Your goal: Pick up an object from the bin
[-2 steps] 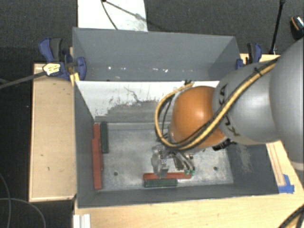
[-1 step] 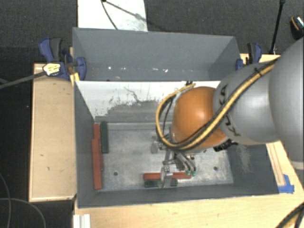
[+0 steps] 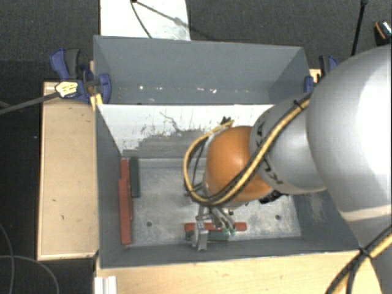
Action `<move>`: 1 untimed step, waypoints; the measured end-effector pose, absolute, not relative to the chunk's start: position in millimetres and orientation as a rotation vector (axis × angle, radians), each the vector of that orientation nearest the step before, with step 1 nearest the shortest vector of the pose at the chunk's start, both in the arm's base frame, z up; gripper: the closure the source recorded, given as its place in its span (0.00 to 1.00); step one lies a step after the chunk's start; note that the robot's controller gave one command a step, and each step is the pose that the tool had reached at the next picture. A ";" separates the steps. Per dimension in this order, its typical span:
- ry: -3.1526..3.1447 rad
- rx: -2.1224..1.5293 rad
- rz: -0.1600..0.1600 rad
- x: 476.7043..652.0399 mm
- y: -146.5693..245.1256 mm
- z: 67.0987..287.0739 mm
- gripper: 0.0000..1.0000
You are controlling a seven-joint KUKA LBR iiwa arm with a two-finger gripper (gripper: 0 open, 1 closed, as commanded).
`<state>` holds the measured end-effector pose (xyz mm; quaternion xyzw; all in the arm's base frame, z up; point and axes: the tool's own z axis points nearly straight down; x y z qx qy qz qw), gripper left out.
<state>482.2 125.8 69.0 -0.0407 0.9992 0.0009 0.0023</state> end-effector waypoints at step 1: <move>3.138 -0.121 0.003 481.8 125.2 72.6 1.00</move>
Offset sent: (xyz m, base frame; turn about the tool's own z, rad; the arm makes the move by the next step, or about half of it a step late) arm 0.0000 0.0000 0.0000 0.0000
